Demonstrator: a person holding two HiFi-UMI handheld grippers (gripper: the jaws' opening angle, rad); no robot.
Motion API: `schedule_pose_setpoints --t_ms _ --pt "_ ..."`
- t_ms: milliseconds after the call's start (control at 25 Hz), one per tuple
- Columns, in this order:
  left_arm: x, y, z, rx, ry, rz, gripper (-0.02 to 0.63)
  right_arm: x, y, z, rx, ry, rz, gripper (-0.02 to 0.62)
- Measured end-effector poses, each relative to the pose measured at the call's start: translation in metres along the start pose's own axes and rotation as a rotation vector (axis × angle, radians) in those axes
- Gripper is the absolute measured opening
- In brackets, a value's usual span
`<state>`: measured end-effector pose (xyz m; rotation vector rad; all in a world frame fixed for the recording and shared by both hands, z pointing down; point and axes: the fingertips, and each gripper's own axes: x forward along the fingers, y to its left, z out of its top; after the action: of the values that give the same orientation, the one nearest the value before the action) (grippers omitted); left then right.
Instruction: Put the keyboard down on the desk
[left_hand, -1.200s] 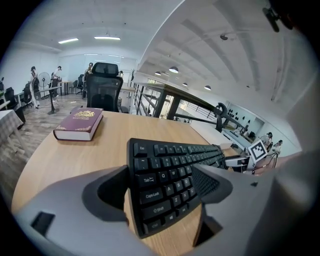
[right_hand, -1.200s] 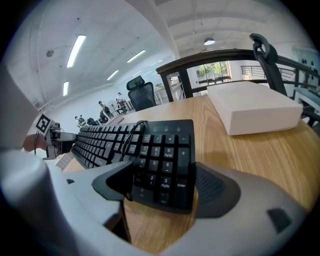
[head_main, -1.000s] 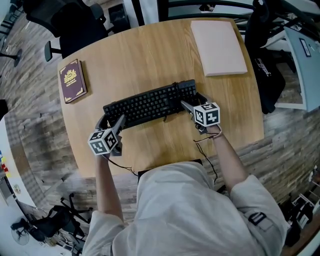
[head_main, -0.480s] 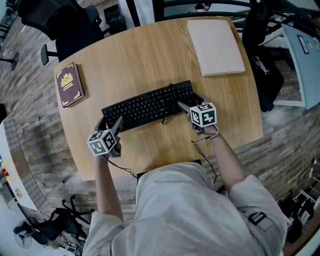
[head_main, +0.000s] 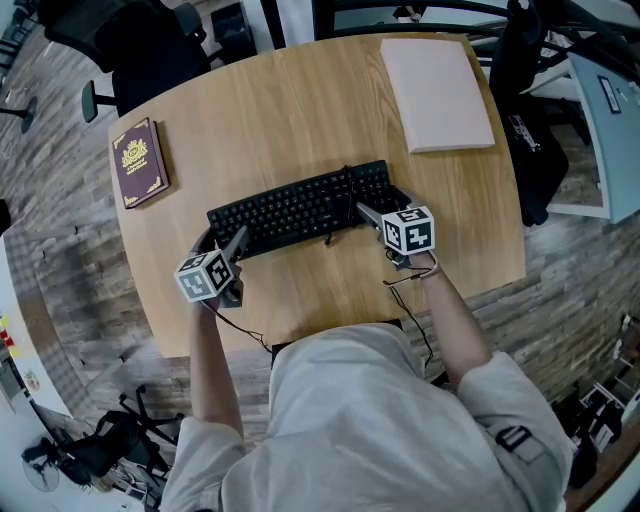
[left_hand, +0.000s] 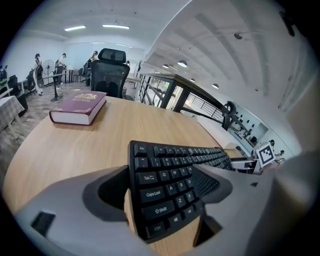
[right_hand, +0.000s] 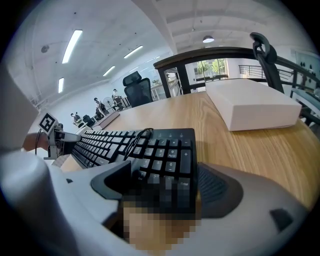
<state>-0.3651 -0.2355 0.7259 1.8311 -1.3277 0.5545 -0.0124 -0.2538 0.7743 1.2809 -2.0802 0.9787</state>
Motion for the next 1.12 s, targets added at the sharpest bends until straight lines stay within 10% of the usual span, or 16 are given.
schedule_pose_setpoints --t_ms 1120 --pt "0.033 0.019 -0.011 -0.008 0.056 0.046 0.403 -0.006 0.001 0.0 -0.013 -0.004 0.007 0.407"
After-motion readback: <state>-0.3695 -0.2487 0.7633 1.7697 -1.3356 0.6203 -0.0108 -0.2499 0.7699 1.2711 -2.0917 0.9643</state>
